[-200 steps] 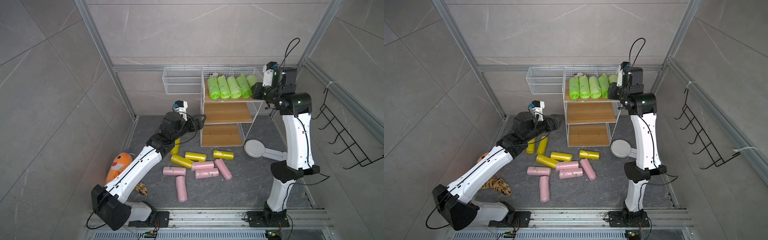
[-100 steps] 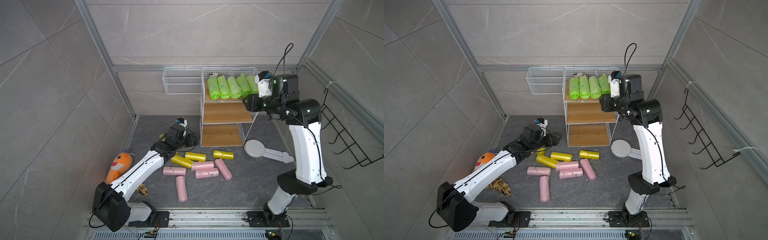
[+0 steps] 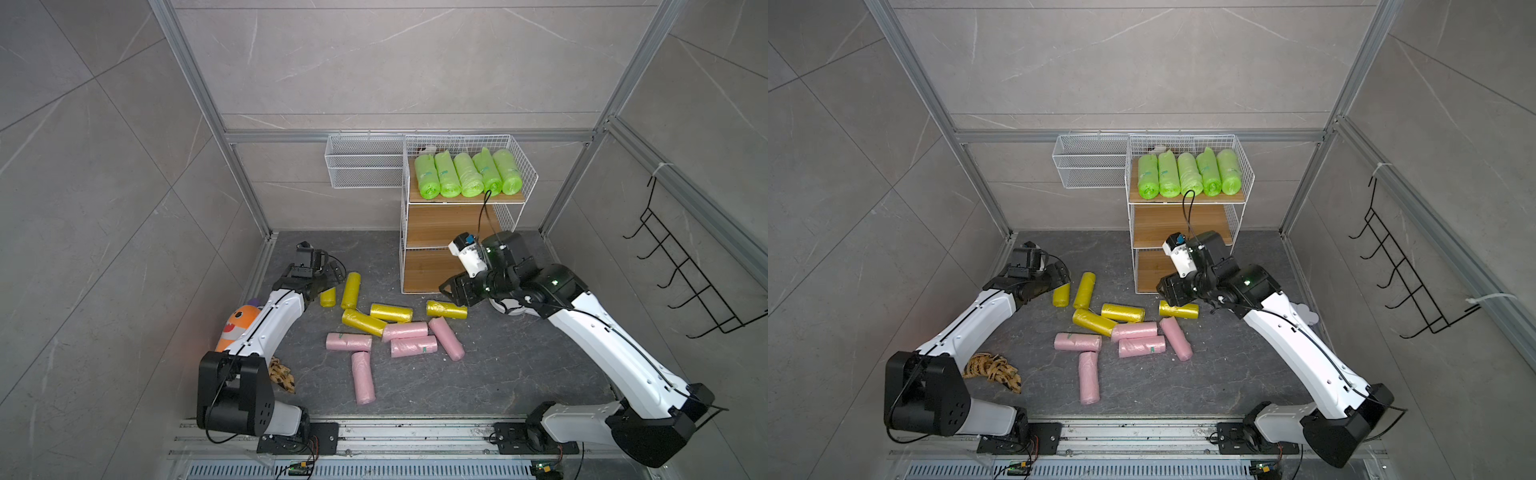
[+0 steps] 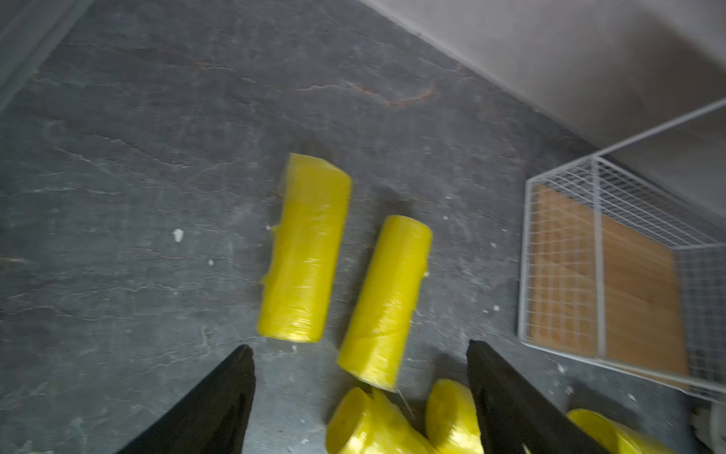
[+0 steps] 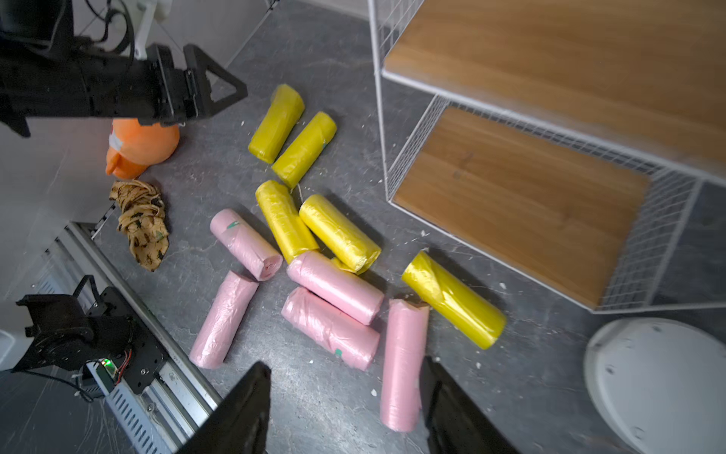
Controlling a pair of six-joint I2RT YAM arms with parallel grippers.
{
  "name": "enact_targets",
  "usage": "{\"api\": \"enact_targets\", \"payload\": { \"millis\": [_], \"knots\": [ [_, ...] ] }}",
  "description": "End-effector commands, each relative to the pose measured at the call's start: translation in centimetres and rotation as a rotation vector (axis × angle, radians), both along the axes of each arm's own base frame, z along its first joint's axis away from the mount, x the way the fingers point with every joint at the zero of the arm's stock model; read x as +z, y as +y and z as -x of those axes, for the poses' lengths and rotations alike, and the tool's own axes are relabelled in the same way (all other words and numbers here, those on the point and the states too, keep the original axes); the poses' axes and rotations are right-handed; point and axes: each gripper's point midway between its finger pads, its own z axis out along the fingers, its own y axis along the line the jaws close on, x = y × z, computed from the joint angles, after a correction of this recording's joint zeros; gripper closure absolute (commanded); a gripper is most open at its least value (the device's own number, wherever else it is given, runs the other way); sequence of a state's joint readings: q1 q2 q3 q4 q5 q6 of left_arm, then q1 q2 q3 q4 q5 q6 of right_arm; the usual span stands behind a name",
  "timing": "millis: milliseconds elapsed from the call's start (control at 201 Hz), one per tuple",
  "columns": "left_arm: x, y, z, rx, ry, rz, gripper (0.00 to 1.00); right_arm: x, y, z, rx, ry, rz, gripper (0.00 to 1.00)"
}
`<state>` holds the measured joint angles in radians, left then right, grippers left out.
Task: Sort the rolls of trash bags by color and place them on the shelf
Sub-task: Place the roll of trash bags on the shelf, then pick up the roll of trash bags from the center of the board.
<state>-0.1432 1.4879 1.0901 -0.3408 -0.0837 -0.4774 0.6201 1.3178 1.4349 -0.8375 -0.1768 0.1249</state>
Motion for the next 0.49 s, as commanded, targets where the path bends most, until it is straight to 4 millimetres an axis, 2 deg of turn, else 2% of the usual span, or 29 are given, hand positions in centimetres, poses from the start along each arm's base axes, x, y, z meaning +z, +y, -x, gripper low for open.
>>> {"api": "enact_targets", "payload": {
  "millis": [0,109,214,338,488],
  "knots": [
    [-1.0,1.5,-1.9,-0.026,0.046,-0.119,0.12,-0.1,2.9,0.3,0.065,-0.026,-0.144,0.33],
    [-3.7,2.2,-3.4,-0.057,0.137,-0.169,0.11,-3.2,4.3,0.6,0.079,0.044,-0.172,0.31],
    [-5.9,2.4,-4.9,-0.092,0.206,-0.200,0.11,-5.3,5.0,0.6,0.080,0.102,-0.183,0.31],
    [-7.8,2.6,-6.7,-0.124,0.267,-0.232,0.11,-6.7,5.5,0.7,0.084,0.140,-0.183,0.31],
    [-10.3,2.9,-8.1,-0.156,0.336,-0.252,0.14,-7.4,5.6,0.6,0.076,0.161,-0.175,0.31]
  ]
}}
